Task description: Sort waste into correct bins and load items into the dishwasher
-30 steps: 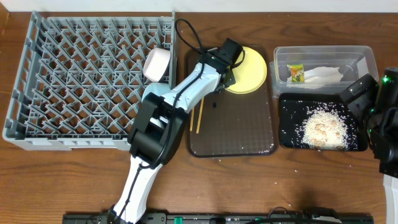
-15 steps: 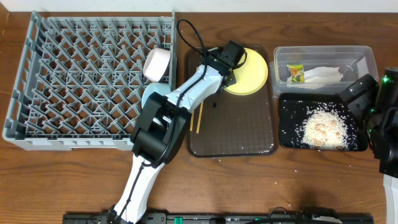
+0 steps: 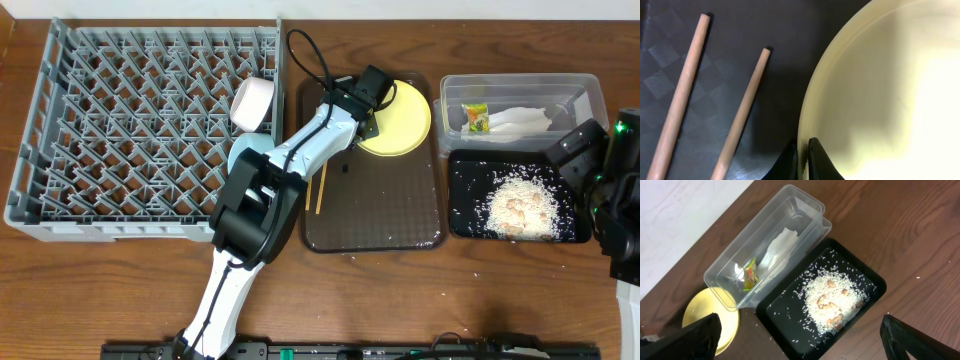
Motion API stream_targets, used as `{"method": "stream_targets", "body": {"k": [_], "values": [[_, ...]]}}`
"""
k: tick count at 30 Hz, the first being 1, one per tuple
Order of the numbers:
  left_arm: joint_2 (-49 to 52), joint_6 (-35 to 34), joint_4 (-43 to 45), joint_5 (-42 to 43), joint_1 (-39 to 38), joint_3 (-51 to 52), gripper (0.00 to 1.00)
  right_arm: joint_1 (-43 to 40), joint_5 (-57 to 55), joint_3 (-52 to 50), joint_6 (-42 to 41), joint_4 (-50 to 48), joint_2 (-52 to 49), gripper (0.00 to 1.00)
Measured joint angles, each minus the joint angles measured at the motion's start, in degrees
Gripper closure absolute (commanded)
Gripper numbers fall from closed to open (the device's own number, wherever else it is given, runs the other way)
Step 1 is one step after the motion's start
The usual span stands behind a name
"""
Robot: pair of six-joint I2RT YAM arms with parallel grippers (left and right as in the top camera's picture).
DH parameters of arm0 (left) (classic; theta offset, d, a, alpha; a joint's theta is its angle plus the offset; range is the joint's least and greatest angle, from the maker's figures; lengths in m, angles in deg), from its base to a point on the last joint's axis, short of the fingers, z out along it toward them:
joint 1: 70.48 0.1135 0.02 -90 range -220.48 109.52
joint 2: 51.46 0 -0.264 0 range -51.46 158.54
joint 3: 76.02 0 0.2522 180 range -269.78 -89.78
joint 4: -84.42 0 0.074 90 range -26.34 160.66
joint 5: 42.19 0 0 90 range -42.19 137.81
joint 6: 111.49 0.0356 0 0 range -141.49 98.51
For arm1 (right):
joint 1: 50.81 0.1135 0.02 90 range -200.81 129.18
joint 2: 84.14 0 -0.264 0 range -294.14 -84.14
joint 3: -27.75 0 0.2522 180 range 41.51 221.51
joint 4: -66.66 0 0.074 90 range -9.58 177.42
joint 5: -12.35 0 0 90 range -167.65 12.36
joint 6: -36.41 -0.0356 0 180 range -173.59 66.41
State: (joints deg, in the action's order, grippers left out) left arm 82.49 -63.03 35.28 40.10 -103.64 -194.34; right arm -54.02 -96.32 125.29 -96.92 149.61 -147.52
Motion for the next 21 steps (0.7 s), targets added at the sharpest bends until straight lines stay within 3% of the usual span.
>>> {"method": "stream_targets", "body": {"k": [21], "values": [[-5.25, 8.48, -7.28, 0.02, 0.00, 0.63, 0.93, 0.00, -0.02, 0.00, 0.00, 0.00, 0.00, 0.01]]}}
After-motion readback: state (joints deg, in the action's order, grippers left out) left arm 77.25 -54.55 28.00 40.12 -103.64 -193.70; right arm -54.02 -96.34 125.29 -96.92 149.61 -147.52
